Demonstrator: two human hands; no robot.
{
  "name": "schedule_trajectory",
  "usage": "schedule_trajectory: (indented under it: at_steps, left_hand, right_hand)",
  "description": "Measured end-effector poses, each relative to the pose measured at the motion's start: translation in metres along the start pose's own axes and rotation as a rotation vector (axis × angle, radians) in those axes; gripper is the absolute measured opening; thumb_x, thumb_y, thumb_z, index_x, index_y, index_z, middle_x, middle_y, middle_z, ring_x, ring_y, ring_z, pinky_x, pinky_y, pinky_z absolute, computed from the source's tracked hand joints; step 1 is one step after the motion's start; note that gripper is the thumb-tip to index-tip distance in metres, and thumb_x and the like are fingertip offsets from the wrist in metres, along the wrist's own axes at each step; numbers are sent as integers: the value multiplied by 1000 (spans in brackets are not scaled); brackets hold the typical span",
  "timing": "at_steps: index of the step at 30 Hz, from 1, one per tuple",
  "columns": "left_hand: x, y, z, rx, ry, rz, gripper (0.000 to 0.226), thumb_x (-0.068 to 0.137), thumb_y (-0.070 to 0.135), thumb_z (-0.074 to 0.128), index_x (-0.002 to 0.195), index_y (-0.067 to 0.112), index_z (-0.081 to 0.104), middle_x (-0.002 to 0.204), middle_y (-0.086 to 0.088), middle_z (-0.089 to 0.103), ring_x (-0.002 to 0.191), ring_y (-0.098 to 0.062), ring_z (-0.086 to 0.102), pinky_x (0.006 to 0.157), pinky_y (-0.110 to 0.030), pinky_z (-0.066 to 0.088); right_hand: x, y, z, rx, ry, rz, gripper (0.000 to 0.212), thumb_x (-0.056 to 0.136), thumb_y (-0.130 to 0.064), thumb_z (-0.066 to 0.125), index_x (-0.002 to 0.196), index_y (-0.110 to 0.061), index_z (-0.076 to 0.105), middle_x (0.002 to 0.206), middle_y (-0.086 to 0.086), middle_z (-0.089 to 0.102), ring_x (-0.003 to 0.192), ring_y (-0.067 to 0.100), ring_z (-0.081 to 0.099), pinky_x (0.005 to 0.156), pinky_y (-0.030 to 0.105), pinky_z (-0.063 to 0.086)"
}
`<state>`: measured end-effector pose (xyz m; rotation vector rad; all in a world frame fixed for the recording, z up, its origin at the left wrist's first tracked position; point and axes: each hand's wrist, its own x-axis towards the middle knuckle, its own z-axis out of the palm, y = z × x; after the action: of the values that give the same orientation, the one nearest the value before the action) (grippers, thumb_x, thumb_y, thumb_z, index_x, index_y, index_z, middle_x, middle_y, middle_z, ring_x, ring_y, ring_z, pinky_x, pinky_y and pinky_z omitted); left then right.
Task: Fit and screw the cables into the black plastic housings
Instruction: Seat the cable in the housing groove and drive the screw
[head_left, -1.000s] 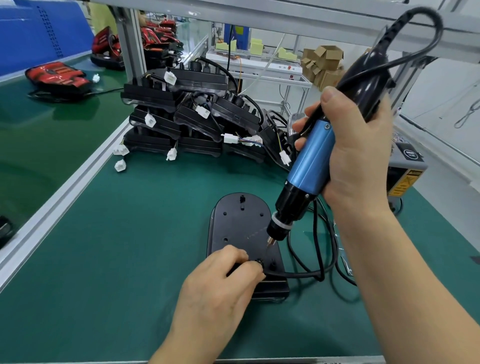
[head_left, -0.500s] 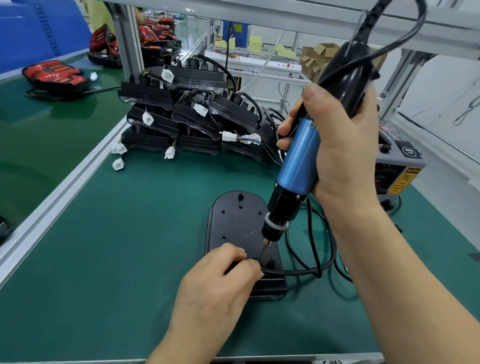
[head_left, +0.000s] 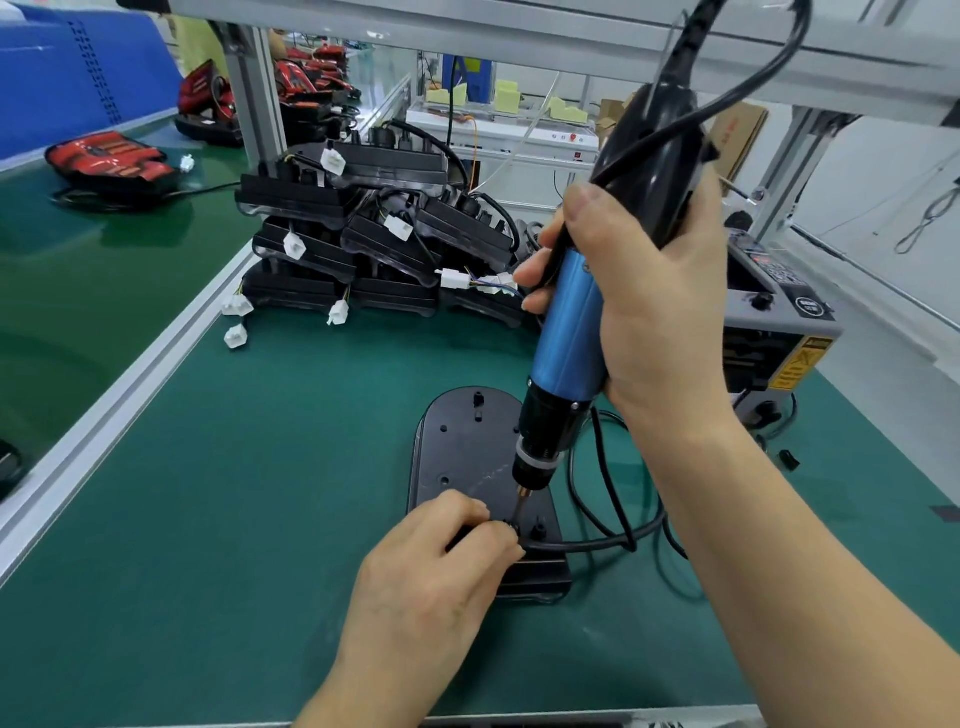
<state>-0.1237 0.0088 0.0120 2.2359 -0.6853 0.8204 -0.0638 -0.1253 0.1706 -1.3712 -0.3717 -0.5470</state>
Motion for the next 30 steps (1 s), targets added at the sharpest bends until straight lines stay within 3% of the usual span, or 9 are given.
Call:
schedule_trajectory:
  at_steps: [8, 12, 18, 24, 27, 30]
  left_hand:
    - [-1, -2, -1, 2, -13, 6, 18, 89, 32, 57, 82, 19, 69, 86, 5, 57, 76, -13, 60, 60, -26, 48]
    - [0, -1, -1, 4, -5, 13, 15, 88, 32, 58, 81, 21, 67, 85, 6, 57, 73, -12, 58, 58, -24, 46]
    - [1, -1, -2, 19, -13, 24, 16, 88, 33, 57, 80, 22, 67, 83, 7, 57, 71, -12, 59, 54, -26, 48]
    - [1, -2, 1, 12, 10, 21, 17, 87, 34, 56, 79, 23, 67, 82, 8, 57, 74, -9, 58, 62, -18, 42]
    - [1, -2, 0, 20, 6, 23, 21, 87, 35, 55, 77, 22, 69, 82, 8, 58, 75, -6, 57, 66, -14, 40]
    - [0, -2, 1, 17, 12, 25, 21, 87, 36, 54, 77, 23, 68, 82, 9, 58, 74, -7, 57, 65, -14, 40]
  right_hand:
    - [-1, 0, -1, 29, 1, -2, 18, 87, -11, 61, 98, -16, 48, 88, 14, 60, 74, 28, 70, 59, 32, 55]
    - [4, -3, -14, 30, 120, 24, 21, 88, -12, 62, 104, -15, 48, 96, 18, 62, 84, 26, 69, 60, 33, 56]
    - [17, -21, -77, -43, 297, 148, 25, 87, -27, 64, 105, -16, 51, 82, 7, 67, 73, 20, 68, 59, 30, 56]
    - [0, -24, -153, -200, 509, 354, 18, 82, -35, 70, 85, -23, 56, 73, 1, 58, 45, 18, 61, 45, 27, 52]
    - [-17, -9, -179, -251, 556, 466, 23, 82, -36, 71, 84, -19, 55, 68, 3, 60, 44, 18, 63, 44, 28, 52]
    - [-30, 9, -199, -331, 580, 584, 27, 82, -38, 71, 86, -18, 54, 78, 8, 60, 45, 21, 64, 43, 29, 53]
